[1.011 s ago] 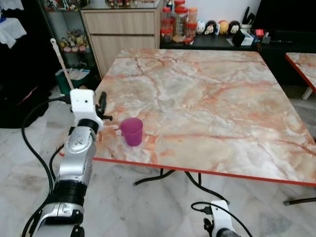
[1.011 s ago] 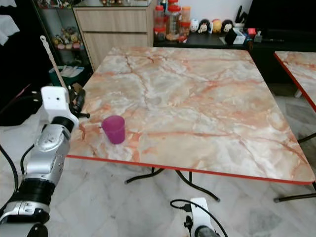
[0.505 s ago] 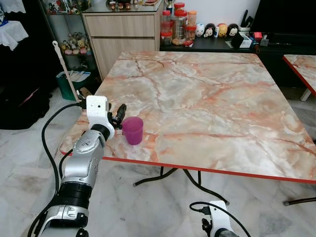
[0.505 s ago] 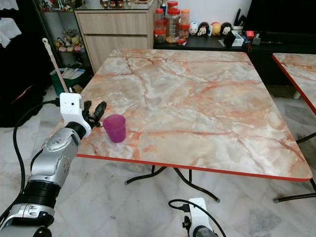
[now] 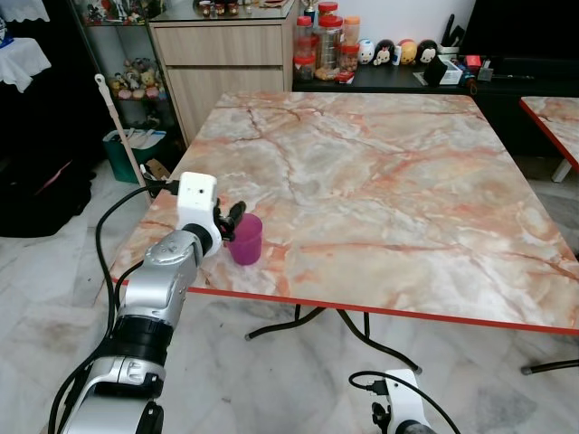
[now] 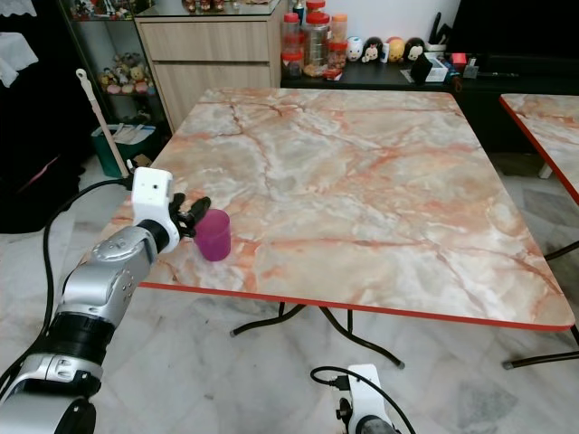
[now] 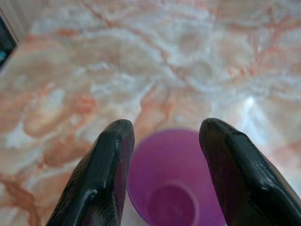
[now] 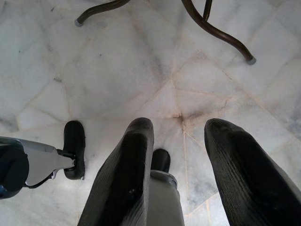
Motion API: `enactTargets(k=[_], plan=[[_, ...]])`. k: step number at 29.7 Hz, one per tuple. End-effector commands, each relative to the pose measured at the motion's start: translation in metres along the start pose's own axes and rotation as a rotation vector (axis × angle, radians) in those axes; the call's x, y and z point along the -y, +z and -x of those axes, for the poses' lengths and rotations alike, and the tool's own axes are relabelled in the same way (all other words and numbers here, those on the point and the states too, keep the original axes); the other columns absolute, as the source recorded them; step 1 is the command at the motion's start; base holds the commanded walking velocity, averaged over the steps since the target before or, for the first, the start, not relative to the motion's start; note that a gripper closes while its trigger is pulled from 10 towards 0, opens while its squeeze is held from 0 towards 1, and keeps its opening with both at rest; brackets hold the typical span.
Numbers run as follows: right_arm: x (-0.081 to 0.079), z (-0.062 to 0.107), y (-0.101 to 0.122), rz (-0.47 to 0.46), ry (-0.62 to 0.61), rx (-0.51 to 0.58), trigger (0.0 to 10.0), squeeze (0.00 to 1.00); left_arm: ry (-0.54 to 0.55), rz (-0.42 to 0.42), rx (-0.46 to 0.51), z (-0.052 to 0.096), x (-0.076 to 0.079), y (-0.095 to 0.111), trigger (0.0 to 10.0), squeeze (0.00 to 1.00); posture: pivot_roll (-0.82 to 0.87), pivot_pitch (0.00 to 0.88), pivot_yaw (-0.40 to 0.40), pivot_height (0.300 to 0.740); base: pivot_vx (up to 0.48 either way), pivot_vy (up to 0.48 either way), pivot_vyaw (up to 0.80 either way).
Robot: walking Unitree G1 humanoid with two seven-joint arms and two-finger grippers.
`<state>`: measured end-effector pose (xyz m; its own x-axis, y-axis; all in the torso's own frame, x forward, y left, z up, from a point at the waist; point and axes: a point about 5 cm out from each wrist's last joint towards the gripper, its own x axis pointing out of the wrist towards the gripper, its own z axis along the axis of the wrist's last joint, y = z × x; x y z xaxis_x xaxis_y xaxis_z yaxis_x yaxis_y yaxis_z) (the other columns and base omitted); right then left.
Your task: Setting the table
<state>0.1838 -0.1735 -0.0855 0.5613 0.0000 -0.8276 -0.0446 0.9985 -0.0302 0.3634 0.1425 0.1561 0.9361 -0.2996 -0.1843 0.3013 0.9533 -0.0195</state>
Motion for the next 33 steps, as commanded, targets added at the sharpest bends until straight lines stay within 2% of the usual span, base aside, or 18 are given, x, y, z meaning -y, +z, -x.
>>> enactTargets(k=[1, 5, 8, 21, 28, 33], plan=[[-0.001, 0.0, -0.001, -0.019, 0.002, -0.005, 10.0, 0.0, -0.009, -0.021, -0.025, -0.002, 0.0, 0.003, 10.0, 0.0, 0.02, 0.0, 0.046, 0.732, 0.0, 0.0, 0.0], [-0.001, 0.0, -0.001, -0.019, 0.002, -0.005, 10.0, 0.0, -0.011, -0.021, -0.028, -0.003, 0.001, 0.003, 10.0, 0.0, 0.02, 0.0, 0.046, 0.732, 0.0, 0.0, 0.0], [-0.002, 0.0, -0.002, -0.019, 0.006, -0.01, 10.0, 0.0, -0.014, -0.064, -0.076, -0.007, 0.004, -0.001, 10.0, 0.0, 0.02, 0.0, 0.048, 0.732, 0.0, 0.0, 0.0], [-0.002, 0.0, 0.0, -0.018, 0.008, -0.005, 10.0, 0.0, 0.032, -0.062, -0.06, -0.014, 0.003, 0.007, 10.0, 0.0, 0.02, 0.0, 0.051, 0.732, 0.0, 0.0, 0.0], [0.0, 0.0, -0.001, -0.025, 0.002, -0.006, 10.0, 0.0, 0.046, -0.109, -0.072, -0.017, 0.003, 0.007, 10.0, 0.0, 0.01, 0.0, 0.052, 0.732, 0.0, 0.0, 0.0], [0.001, 0.0, -0.002, -0.027, -0.001, -0.009, 10.0, 0.0, 0.06, -0.098, -0.064, -0.017, 0.003, 0.006, 10.0, 0.0, 0.01, 0.0, 0.052, 0.732, 0.0, 0.0, 0.0]])
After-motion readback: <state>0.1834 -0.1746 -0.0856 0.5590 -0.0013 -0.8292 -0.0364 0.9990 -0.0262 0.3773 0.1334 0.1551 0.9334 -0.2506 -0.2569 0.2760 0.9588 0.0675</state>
